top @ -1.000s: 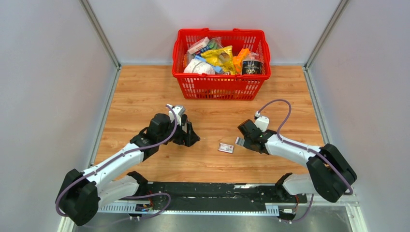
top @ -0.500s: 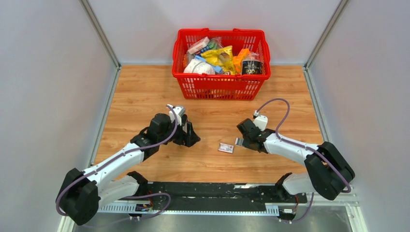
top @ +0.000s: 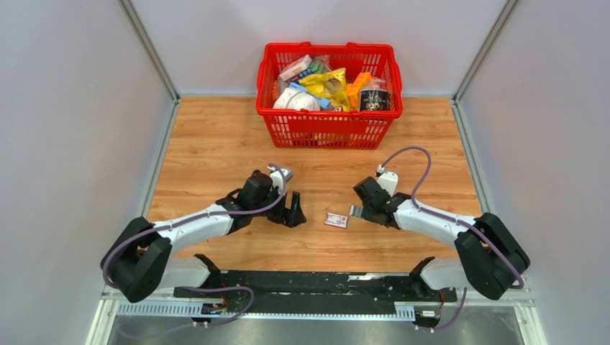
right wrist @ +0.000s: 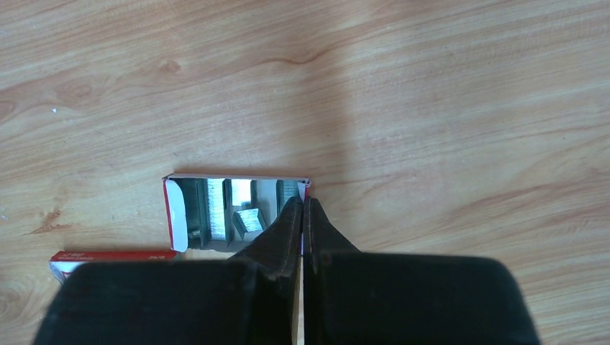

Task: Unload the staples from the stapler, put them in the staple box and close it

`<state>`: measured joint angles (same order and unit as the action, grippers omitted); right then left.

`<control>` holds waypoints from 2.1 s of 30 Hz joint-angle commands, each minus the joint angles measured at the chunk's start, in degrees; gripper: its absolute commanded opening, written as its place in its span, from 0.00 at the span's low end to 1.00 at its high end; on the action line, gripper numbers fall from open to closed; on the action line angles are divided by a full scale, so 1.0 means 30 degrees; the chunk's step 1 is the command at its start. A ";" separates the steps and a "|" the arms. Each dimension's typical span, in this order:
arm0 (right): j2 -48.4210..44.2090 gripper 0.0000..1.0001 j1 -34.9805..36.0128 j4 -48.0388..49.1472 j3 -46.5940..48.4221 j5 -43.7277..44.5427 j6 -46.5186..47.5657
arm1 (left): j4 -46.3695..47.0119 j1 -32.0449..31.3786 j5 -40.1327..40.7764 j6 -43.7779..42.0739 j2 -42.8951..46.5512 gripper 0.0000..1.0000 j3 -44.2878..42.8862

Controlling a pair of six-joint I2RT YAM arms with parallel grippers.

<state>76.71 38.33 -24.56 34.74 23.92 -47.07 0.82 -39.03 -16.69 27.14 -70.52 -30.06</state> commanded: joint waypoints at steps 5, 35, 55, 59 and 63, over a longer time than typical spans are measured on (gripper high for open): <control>-0.1193 0.00 0.0348 -0.0485 -0.0828 -0.0386 0.0163 | 0.0899 -0.0790 0.0728 -0.0461 -0.2096 0.92 -0.1140; -0.2835 0.00 0.1785 -0.1102 -0.1942 -0.0855 -0.1186 | 0.1865 -0.1962 -0.0062 -0.0842 -0.8250 0.00 -0.4158; -0.2659 0.00 0.2517 -0.0750 -0.2058 -0.0972 -0.1537 | 0.2100 -0.2840 -0.0033 -0.0520 -0.9744 0.00 -0.4774; -0.2425 0.00 0.2517 -0.0662 -0.2001 -0.0856 -0.1654 | 0.2187 -0.3075 -0.0180 -0.0432 -0.9832 0.00 -0.4803; -0.2483 0.00 0.2518 -0.0691 -0.1825 -0.0563 -0.1712 | 0.2129 -0.3397 -0.0092 -0.0373 -0.9950 0.00 -0.4686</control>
<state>68.27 45.36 -26.94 29.04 22.17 -50.63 9.91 -47.88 -17.50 25.91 -98.52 -44.36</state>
